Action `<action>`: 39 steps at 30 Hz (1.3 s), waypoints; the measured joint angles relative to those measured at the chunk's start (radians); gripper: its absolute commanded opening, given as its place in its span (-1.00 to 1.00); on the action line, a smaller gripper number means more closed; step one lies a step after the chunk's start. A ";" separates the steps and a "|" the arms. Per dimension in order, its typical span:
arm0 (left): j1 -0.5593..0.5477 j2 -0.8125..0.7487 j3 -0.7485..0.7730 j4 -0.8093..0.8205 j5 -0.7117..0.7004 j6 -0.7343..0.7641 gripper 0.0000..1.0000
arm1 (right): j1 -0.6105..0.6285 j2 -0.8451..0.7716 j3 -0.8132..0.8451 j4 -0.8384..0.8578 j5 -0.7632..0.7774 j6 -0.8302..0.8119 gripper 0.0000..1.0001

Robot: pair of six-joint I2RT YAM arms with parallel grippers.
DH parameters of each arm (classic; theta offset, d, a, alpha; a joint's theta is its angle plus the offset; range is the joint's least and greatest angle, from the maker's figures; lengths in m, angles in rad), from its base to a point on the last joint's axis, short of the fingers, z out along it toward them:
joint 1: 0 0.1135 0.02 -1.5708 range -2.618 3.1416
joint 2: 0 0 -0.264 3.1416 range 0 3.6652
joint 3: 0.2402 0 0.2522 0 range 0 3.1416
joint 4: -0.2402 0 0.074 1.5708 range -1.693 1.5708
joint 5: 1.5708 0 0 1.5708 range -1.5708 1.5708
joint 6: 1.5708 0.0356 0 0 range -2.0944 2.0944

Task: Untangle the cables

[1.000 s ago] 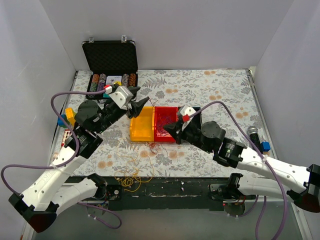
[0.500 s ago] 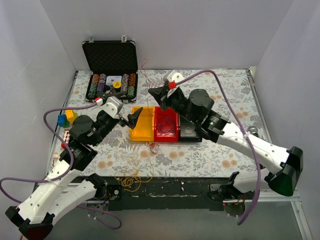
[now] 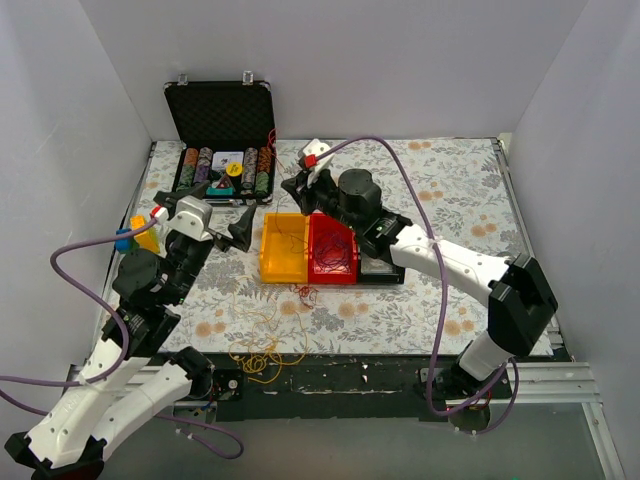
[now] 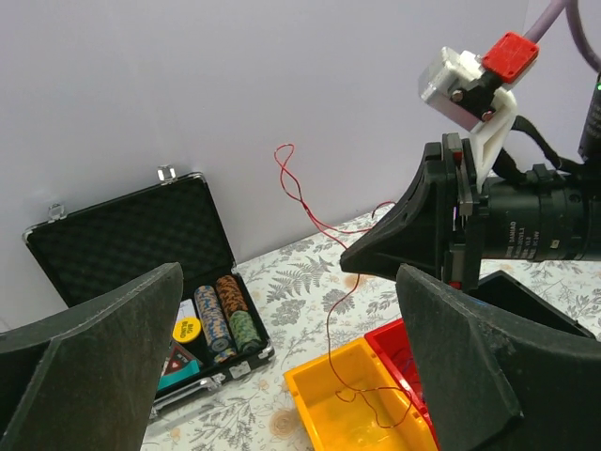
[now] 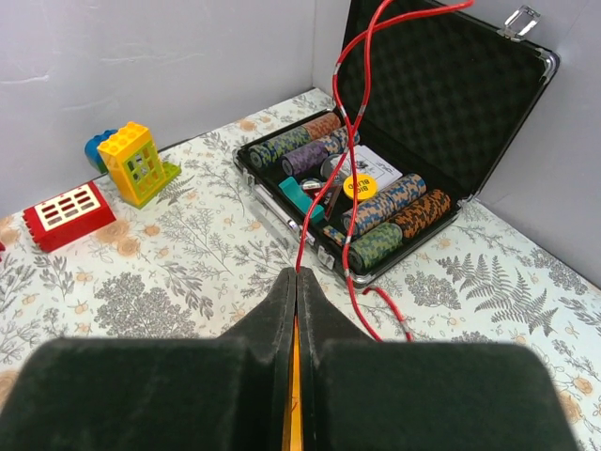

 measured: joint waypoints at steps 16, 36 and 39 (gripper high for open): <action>0.001 -0.010 0.000 0.031 -0.052 0.042 0.96 | -0.008 0.191 0.010 -0.021 0.058 0.035 -0.97; 0.002 -0.010 0.000 0.076 -0.052 0.071 0.89 | 0.052 0.557 0.343 -0.547 0.099 0.212 -0.97; 0.003 -0.010 0.000 0.076 -0.050 0.073 0.88 | 0.051 0.602 0.434 -0.637 0.126 0.248 -0.97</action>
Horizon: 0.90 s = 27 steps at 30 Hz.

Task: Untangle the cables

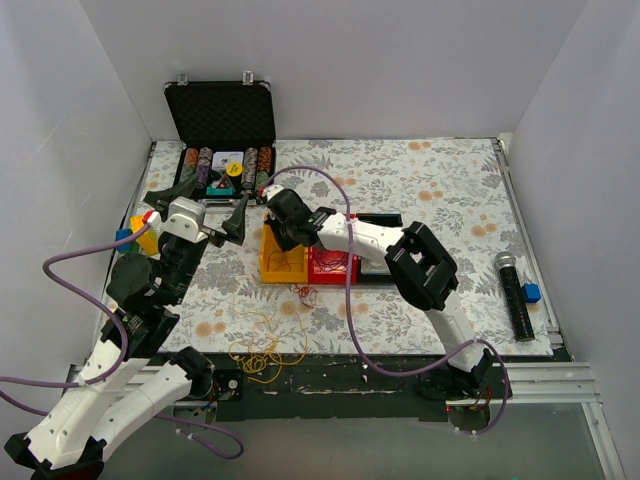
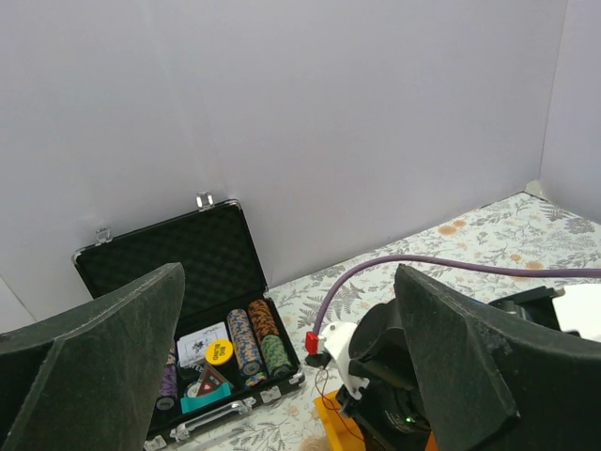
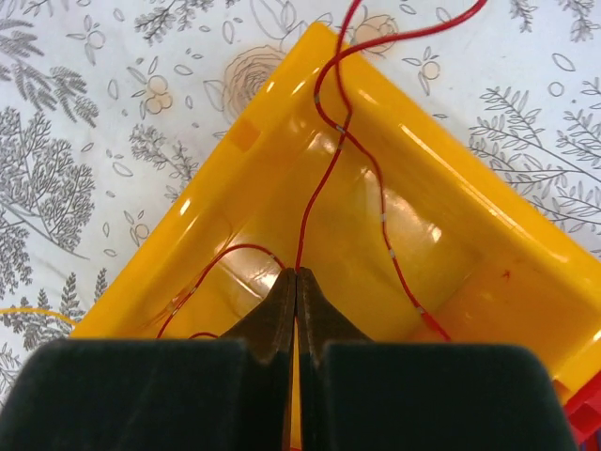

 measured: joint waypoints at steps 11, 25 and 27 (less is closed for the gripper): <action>0.001 0.000 -0.002 0.000 0.003 0.010 0.92 | -0.001 0.047 0.105 -0.169 0.048 0.061 -0.68; 0.008 0.000 -0.005 0.000 0.004 0.022 0.91 | 0.001 -0.137 0.034 -0.161 -0.046 0.113 0.24; 0.010 0.000 -0.005 0.000 0.004 0.024 0.90 | 0.001 -0.173 0.034 -0.150 -0.055 0.114 0.16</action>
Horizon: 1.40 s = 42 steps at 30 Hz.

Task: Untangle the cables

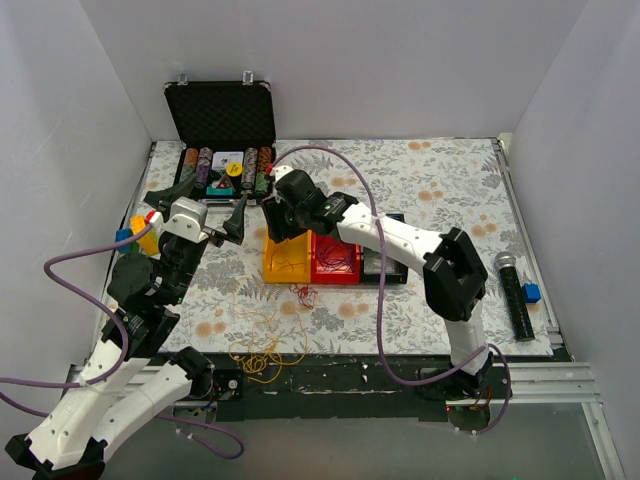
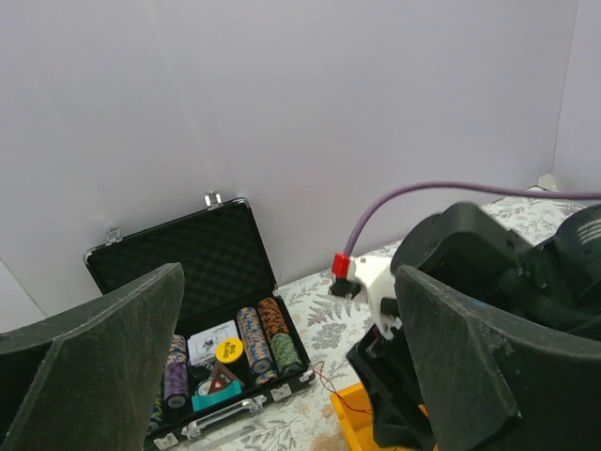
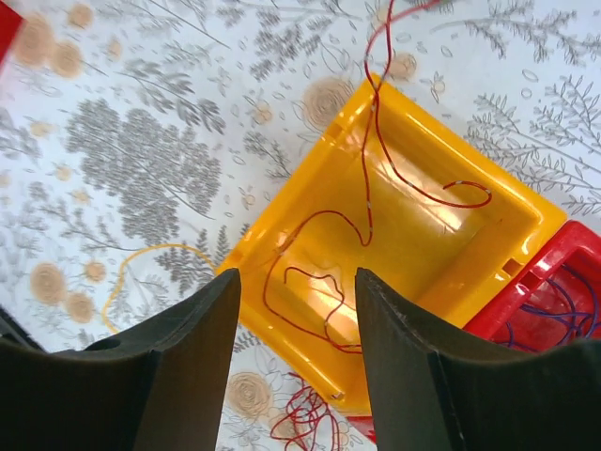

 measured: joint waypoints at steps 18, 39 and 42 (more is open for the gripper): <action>0.010 0.002 -0.001 -0.009 0.025 0.004 0.96 | 0.035 -0.494 -0.686 0.179 -0.047 0.013 0.47; 0.010 0.027 -0.029 -0.178 0.085 0.057 0.96 | 0.130 -0.317 -0.847 0.473 0.083 0.112 -0.97; 0.010 0.027 -0.039 -0.183 0.078 0.063 0.96 | 0.138 -0.331 -0.845 0.465 0.100 0.103 -0.97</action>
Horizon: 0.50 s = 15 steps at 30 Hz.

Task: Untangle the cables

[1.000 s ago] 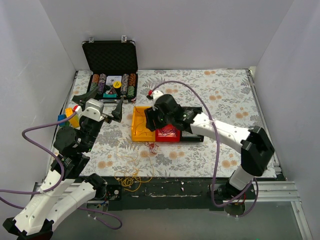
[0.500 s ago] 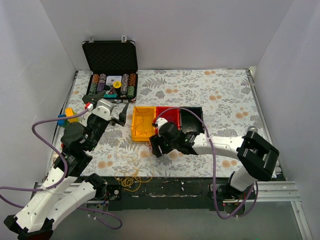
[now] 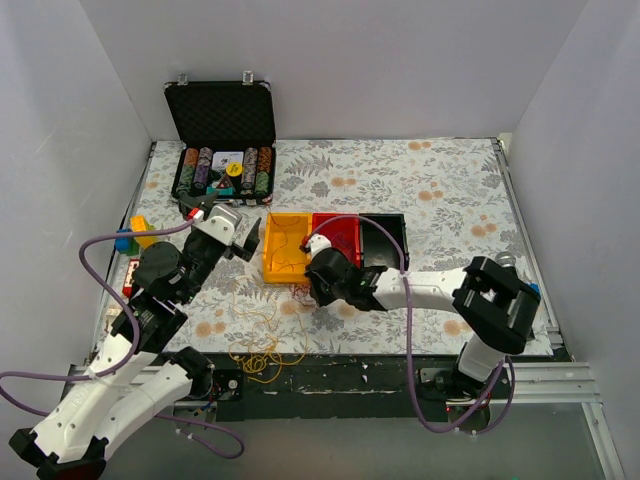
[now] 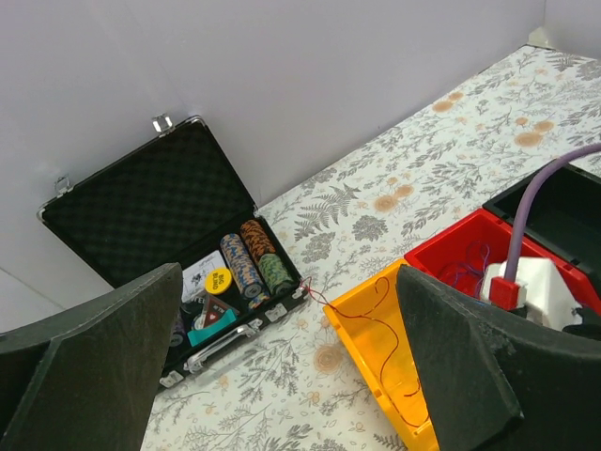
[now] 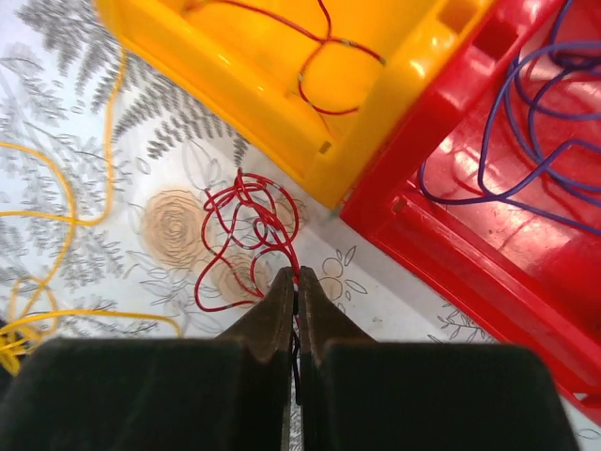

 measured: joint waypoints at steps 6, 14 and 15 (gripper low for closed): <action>0.000 -0.002 -0.014 0.006 -0.012 0.004 0.96 | 0.006 -0.089 0.132 -0.060 0.040 -0.080 -0.97; 0.000 -0.002 -0.015 0.010 -0.012 0.005 0.96 | -0.056 0.006 0.427 -0.075 0.052 -0.166 -0.45; 0.000 -0.002 -0.015 0.008 -0.012 0.005 0.96 | -0.067 0.043 0.459 -0.080 0.054 -0.172 -0.28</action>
